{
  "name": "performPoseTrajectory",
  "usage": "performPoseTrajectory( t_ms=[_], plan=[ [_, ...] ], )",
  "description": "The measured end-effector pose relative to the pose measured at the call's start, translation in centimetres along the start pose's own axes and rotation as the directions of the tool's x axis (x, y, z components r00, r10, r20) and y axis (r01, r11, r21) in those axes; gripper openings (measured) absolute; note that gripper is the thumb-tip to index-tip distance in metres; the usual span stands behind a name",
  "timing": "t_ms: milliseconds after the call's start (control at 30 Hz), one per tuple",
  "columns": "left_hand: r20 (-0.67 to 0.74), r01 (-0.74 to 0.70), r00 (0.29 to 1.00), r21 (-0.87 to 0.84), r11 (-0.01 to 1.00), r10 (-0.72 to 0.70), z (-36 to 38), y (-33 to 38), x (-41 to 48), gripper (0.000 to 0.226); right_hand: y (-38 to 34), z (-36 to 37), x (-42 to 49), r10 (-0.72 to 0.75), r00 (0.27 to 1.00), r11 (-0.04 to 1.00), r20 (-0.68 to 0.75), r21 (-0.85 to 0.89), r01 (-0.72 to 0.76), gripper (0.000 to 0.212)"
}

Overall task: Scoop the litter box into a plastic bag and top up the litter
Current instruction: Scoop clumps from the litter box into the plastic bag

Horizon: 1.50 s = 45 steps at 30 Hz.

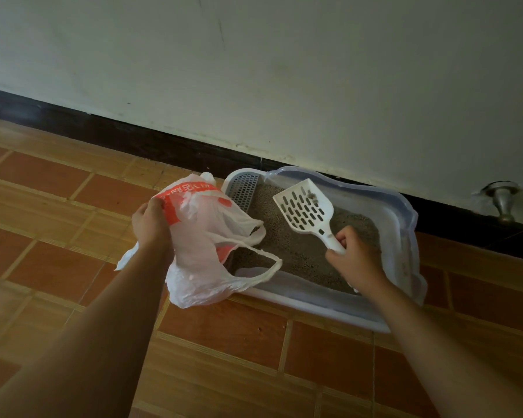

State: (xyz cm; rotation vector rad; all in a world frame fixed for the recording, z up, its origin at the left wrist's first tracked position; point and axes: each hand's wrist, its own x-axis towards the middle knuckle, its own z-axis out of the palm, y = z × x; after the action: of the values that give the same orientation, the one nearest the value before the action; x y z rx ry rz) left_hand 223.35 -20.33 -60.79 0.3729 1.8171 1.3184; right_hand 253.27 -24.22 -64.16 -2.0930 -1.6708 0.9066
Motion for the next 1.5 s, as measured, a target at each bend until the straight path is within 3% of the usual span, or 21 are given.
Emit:
performPoseTrajectory(
  t_ms=[333,500,667,1067,1333,1500],
  plan=[
    [0.028,0.008,1.000,0.014,1.000,-0.008,-2.7,0.8,-0.5,0.018,-4.4,-0.2,-0.3,-0.142,0.989,0.990,0.040,0.006,0.142,0.016],
    [0.030,0.093,0.995,-0.034,0.995,-0.092,-3.1,1.1,-0.3,0.020,-7.1,-1.3,-1.0,-0.227,0.966,0.972,0.124,-0.034,0.233,0.017],
    [0.067,0.058,0.996,-0.012,0.998,-0.057,-2.7,1.3,-0.7,0.029,-9.8,-3.3,-2.1,-0.317,0.926,0.944,0.204,-0.033,0.330,0.017],
    [0.097,0.058,0.994,-0.033,0.998,-0.054,-2.3,1.4,-0.9,0.016,-10.1,-3.2,-2.2,-0.273,0.856,0.924,0.438,-0.130,0.361,0.018],
    [0.094,0.039,0.995,-0.023,0.999,-0.036,-3.0,1.1,-0.6,0.015,-12.3,-1.7,0.7,-0.300,0.875,0.911,0.381,-0.157,0.381,0.019],
    [0.098,0.048,0.994,-0.023,0.999,-0.045,-3.5,1.2,-0.5,0.015,-14.1,-0.3,1.7,-0.369,0.859,0.810,0.355,-0.330,0.484,0.014]
  ],
)
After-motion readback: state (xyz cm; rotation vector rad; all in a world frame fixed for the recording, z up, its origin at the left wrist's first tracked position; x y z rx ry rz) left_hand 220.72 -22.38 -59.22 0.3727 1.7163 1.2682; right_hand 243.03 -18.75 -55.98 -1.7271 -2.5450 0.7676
